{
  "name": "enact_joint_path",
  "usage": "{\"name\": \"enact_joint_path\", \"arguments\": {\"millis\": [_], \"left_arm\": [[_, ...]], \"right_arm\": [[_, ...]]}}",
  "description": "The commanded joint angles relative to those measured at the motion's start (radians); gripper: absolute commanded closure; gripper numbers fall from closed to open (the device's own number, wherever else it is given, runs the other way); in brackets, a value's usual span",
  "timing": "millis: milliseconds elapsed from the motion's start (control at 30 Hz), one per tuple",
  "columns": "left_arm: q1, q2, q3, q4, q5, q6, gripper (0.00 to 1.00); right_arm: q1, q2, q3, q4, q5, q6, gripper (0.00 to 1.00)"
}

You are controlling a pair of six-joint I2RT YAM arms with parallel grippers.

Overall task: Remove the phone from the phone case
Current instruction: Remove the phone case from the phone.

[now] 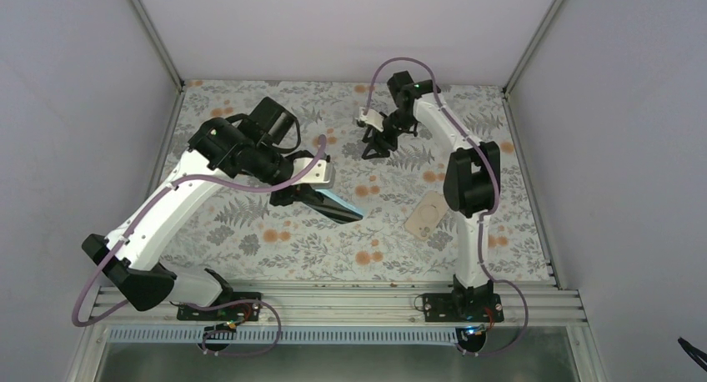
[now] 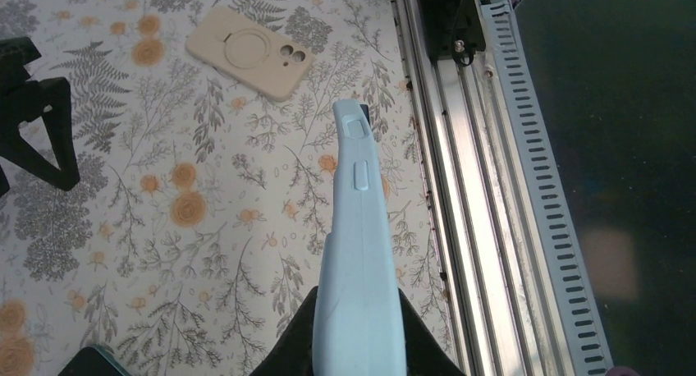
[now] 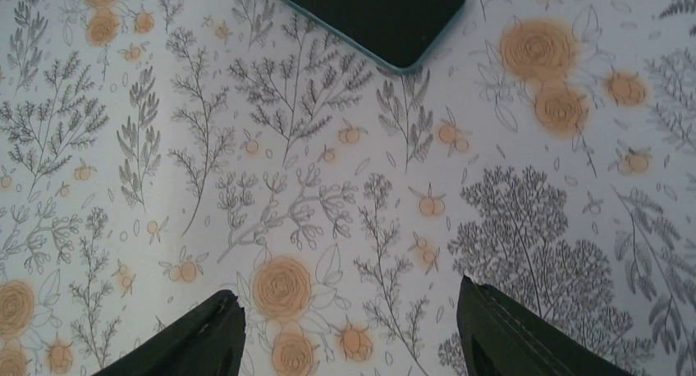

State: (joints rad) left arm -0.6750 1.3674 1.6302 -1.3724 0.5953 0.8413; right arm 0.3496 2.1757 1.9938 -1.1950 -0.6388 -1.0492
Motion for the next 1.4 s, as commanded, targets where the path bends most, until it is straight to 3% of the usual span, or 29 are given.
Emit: {"name": "enact_joint_path", "arguments": {"millis": [0,267,400,900,1367], "left_arm": [[0.001,-0.023,-0.004,0.015,0.026,0.001,0.98],[0.019,0.039,0.007,0.016,0.007,0.041,0.98],[0.03,0.076,0.019,0.016,0.015,0.052,0.98],[0.074,0.125,0.041,0.045,0.014,0.054,0.98],[0.098,0.135,0.034,0.05,0.03,0.068,0.98]], "right_arm": [[-0.01,-0.029,-0.034,-0.032,-0.03,-0.014,0.33],[0.041,-0.354,-0.4,0.026,-0.065,-0.038,0.32],[0.074,-0.465,-0.499,0.039,-0.12,-0.02,0.33],[0.142,-0.579,-0.608,0.061,-0.184,0.016,0.37],[0.157,-0.589,-0.615,0.079,-0.216,0.029,0.39]]}}
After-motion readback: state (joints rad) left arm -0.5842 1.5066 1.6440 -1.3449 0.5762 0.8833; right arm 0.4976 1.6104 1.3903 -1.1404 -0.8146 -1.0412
